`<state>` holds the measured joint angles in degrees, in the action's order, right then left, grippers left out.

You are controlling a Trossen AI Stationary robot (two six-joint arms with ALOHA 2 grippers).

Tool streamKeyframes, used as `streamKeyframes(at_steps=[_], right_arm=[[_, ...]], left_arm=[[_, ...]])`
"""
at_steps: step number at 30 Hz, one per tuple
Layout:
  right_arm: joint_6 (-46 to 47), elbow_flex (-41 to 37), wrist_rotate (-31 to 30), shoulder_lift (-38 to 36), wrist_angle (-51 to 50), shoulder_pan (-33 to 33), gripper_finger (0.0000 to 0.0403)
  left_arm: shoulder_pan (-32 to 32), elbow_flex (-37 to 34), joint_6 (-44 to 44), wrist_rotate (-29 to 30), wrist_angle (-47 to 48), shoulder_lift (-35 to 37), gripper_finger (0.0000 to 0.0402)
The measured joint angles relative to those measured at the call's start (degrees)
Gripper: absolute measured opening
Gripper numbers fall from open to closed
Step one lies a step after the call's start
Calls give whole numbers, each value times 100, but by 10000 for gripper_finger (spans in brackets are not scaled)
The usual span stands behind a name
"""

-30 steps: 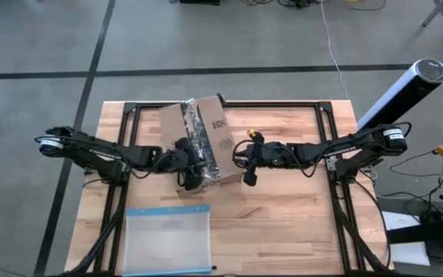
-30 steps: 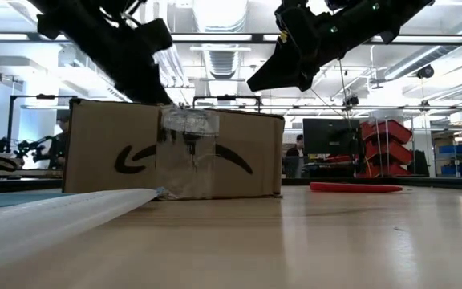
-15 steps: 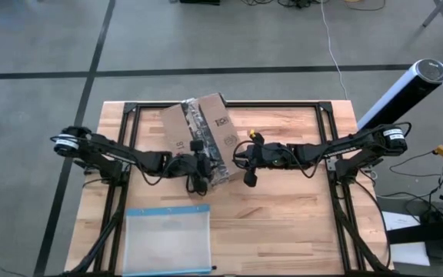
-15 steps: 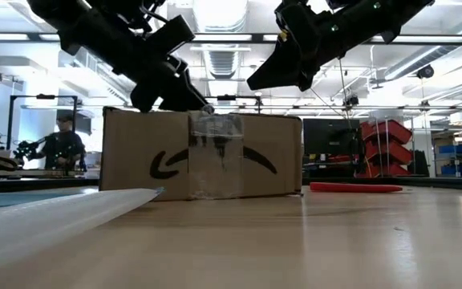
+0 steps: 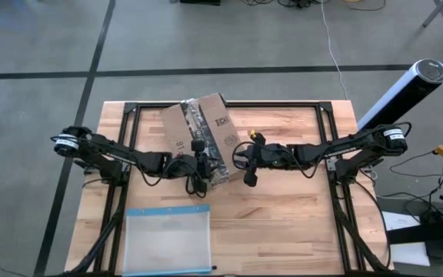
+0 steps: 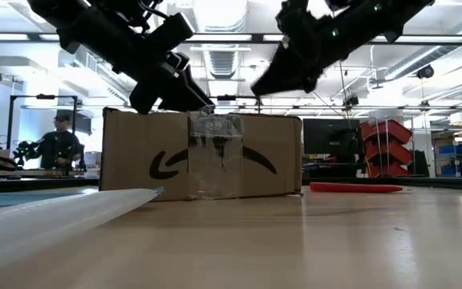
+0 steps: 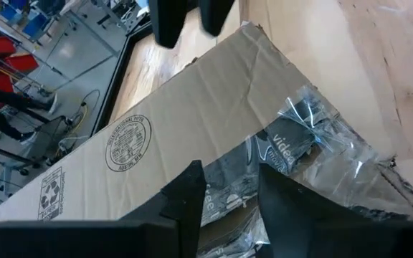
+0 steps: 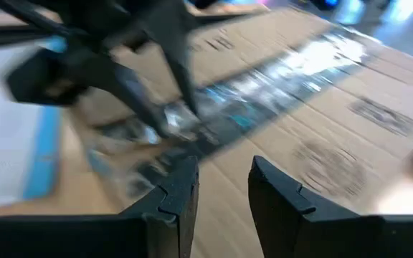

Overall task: Unpack boxes
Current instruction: Break down the box using the red cutter

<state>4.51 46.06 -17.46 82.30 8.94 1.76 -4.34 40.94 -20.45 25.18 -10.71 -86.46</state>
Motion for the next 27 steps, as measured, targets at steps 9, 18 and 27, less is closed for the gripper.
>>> streamKeyframes(at_steps=[9, 18, 27], right_arm=[[153, -23, -237, 0, -515, -54, 111], [246, -44, 153, 109, -509, -53, 107], [262, -26, 497, 1139, 567, -66, 123]], left_arm=[[-51, 548, 617, -326, 1160, -7, 173], [-136, 1450, 1699, -393, 3347, -26, 167], [-145, 1452, 1238, -318, 3338, -136, 162]])
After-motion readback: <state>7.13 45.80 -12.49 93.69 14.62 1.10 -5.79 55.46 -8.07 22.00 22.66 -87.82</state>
